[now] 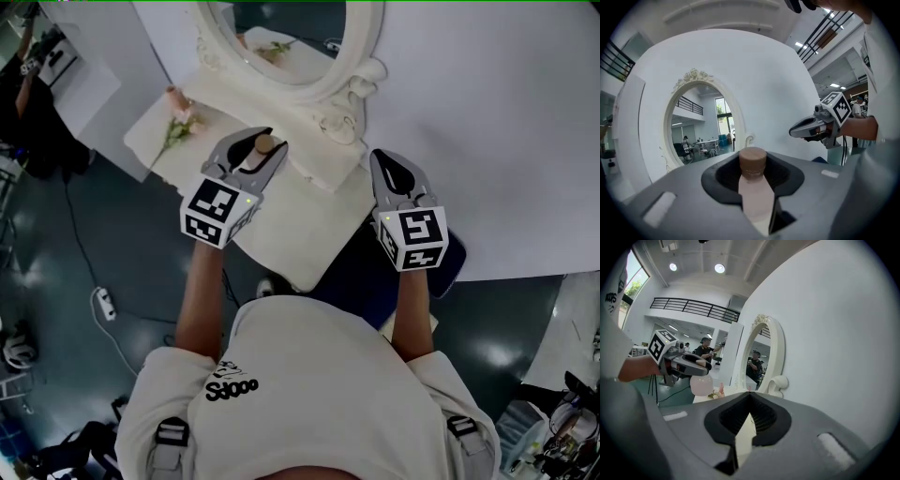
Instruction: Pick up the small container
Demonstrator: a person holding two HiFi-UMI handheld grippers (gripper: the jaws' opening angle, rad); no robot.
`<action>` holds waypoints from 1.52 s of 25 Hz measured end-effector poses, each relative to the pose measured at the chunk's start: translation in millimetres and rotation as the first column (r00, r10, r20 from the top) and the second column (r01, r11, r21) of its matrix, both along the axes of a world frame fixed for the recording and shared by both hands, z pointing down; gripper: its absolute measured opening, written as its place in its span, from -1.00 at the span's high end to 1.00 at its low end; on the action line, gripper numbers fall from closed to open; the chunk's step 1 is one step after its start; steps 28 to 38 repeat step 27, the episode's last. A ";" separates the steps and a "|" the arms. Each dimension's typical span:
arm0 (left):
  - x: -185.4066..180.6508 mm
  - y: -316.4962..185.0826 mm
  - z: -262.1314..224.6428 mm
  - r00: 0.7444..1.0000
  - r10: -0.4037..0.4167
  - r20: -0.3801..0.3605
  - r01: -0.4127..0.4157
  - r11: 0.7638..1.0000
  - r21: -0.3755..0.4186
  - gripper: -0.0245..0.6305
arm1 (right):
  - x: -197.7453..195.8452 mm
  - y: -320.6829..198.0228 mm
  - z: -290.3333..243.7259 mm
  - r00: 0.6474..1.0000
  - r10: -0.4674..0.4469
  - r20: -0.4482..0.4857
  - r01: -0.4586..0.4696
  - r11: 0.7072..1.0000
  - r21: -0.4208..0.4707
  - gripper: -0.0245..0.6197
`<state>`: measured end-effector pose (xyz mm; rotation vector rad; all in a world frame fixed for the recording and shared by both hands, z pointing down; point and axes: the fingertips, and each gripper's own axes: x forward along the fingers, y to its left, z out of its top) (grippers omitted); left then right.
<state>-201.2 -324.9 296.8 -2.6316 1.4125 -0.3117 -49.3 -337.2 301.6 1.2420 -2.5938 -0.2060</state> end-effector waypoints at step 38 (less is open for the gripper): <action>-12.8 8.0 14.8 0.998 -0.041 -0.056 0.040 0.999 -0.028 0.48 | -16.8 2.2 25.3 0.997 -0.041 -0.060 0.037 0.997 -0.068 0.92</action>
